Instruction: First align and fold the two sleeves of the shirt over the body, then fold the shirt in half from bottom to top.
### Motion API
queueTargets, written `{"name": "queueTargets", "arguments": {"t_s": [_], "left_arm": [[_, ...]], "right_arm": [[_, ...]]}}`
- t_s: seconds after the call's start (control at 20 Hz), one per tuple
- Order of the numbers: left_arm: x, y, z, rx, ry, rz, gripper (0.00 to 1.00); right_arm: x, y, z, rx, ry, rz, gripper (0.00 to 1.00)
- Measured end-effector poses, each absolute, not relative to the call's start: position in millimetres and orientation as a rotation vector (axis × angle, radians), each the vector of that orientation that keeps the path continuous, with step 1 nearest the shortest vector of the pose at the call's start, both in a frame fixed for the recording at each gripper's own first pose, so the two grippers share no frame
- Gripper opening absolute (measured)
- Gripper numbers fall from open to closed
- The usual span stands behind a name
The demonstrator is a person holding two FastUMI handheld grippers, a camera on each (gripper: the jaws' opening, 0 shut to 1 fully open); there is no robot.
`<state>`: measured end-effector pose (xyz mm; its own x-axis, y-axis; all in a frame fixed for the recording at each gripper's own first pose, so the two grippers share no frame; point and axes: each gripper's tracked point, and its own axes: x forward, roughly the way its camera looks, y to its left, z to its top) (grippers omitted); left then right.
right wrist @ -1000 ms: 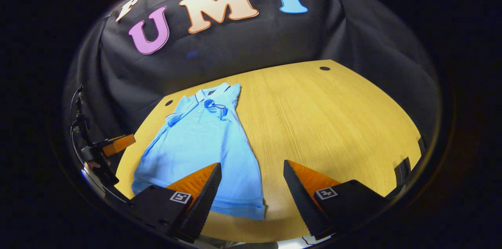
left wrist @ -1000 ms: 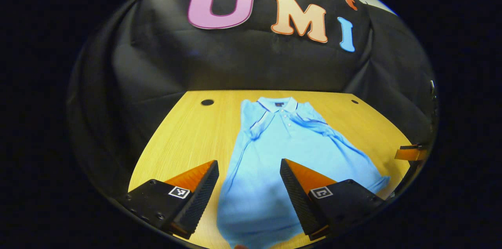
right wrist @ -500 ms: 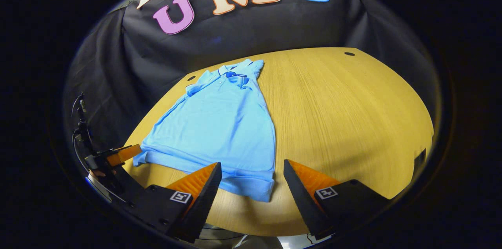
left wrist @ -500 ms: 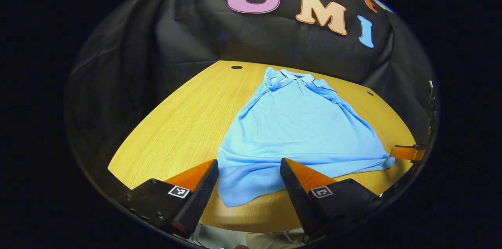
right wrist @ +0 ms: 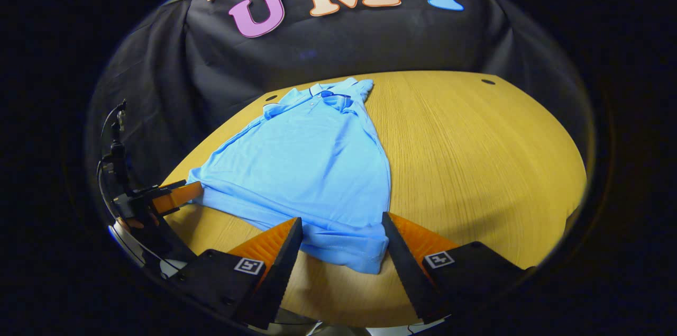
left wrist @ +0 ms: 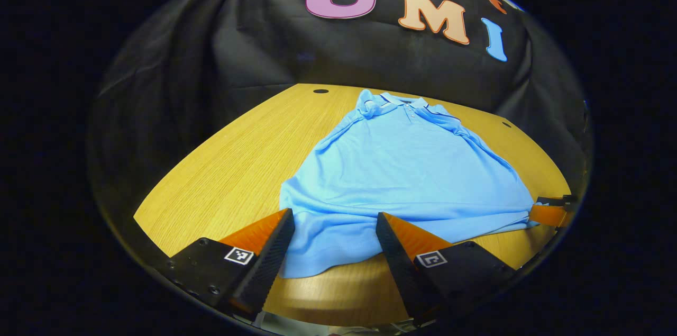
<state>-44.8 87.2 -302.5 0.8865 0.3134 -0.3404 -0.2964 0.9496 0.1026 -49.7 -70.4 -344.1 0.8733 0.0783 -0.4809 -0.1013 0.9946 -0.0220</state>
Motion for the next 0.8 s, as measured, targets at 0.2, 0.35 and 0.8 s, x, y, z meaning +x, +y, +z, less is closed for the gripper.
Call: {"name": "queueTargets", "arguments": {"t_s": [0.2,0.35,0.8], "left_arm": [[-25,70,-304,0.02,0.322,0.284,0.72],[-13,60,-300,-0.061,0.296,0.251,0.23],[-14,56,-289,-0.044,0.331,0.215,0.0]], "right_arm": [[-44,-70,-349,-0.07,0.486,0.088,0.68],[-42,-65,-351,-0.031,0.517,0.107,0.36],[-44,-45,-341,0.048,0.559,0.111,0.06]]}}
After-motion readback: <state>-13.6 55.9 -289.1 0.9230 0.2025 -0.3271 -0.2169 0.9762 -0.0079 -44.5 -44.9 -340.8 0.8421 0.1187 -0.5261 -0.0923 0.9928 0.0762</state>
